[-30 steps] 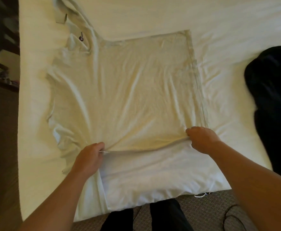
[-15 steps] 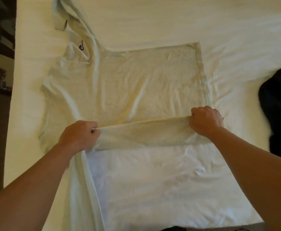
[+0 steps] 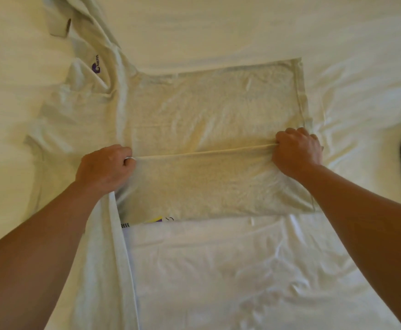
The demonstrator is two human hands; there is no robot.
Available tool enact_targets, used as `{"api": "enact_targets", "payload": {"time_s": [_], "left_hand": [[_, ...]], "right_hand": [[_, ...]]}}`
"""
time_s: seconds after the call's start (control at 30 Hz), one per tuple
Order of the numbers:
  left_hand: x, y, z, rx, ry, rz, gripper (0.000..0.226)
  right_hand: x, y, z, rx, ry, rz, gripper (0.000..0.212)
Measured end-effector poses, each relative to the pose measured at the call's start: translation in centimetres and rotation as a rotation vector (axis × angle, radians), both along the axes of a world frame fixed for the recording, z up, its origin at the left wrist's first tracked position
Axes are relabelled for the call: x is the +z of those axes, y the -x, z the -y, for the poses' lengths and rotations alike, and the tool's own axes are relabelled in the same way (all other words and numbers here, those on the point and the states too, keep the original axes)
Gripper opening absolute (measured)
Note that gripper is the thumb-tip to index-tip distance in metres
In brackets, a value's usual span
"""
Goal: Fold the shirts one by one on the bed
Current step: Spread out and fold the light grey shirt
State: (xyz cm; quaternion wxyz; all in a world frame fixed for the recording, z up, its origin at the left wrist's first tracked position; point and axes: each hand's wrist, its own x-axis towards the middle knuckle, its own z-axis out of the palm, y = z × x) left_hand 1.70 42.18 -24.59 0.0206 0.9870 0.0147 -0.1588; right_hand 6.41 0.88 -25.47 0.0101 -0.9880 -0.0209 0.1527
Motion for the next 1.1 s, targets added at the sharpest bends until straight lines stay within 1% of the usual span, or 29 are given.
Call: {"api": "enact_targets", "payload": {"time_s": [0.13, 0.2, 0.27, 0.33, 0.37, 0.4, 0.5, 0.53, 0.6, 0.73, 0.83, 0.9, 0.97, 1.03, 1.07, 1.1], "left_hand": [[-1.1, -0.3, 0.5, 0.027, 0.015, 0.042, 0.024], [-1.1, 0.1, 1.0, 0.009, -0.035, 0.151, 0.021], [-1.1, 1.1, 2.8, 0.058, -0.069, 0.267, 0.029], [-1.3, 3.0, 5.6, 0.084, -0.001, 0.345, 0.04], [-1.7, 4.1, 7.1, 0.05, 0.031, 0.345, 0.045], [-2.4, 5.3, 8.3, 0.004, 0.056, 0.308, 0.049], [-4.6, 7.4, 9.6, -0.034, 0.044, 0.108, 0.069], [-5.2, 7.5, 9.5, -0.022, 0.037, 0.062, 0.073], [-5.8, 7.4, 9.4, -0.013, 0.019, 0.016, 0.077], [-5.9, 7.5, 9.3, 0.004, 0.013, -0.037, 0.079], [-4.8, 7.3, 9.3, -0.001, -0.016, -0.087, 0.079], [-3.4, 7.6, 8.9, 0.002, 0.003, -0.119, 0.074], [-1.8, 8.9, 8.1, 0.016, 0.022, -0.061, 0.063], [-0.4, 11.2, 6.9, 0.068, -0.001, 0.078, 0.051], [-0.2, 12.6, 6.4, 0.137, -0.006, 0.147, 0.048], [0.3, 14.3, 5.7, 0.247, 0.0, 0.205, 0.048]], "right_hand": [[-0.8, 0.0, -0.1, -0.054, 0.035, 0.02, 0.021], [-1.0, 0.7, -0.4, -0.093, 0.045, 0.065, 0.026], [-0.8, 1.9, -1.2, -0.186, -0.058, 0.12, 0.037], [-0.5, 3.9, -3.1, -0.196, -0.207, 0.198, 0.039], [-0.7, 5.2, -4.2, -0.146, -0.257, 0.213, 0.038], [-1.1, 6.4, -5.2, -0.077, -0.283, 0.19, 0.039], [-2.8, 9.1, -5.9, 0.103, -0.243, -0.035, 0.055], [-3.3, 9.3, -5.0, 0.118, -0.215, -0.078, 0.06], [-4.0, 9.2, -2.4, 0.086, -0.162, -0.092, 0.065], [-3.8, 8.7, 1.3, -0.057, -0.063, -0.089, 0.07], [-3.1, 8.5, 1.0, -0.067, -0.03, -0.139, 0.071], [-2.1, 8.5, -0.2, -0.084, -0.007, -0.144, 0.072], [-1.2, 8.9, -1.7, -0.057, 0.011, -0.148, 0.072], [-0.4, 9.5, -4.0, 0.04, 0.004, -0.159, 0.069], [-0.1, 9.7, -5.1, 0.092, -0.005, -0.167, 0.067], [0.1, 10.1, -6.7, 0.142, -0.02, -0.175, 0.066]]}}
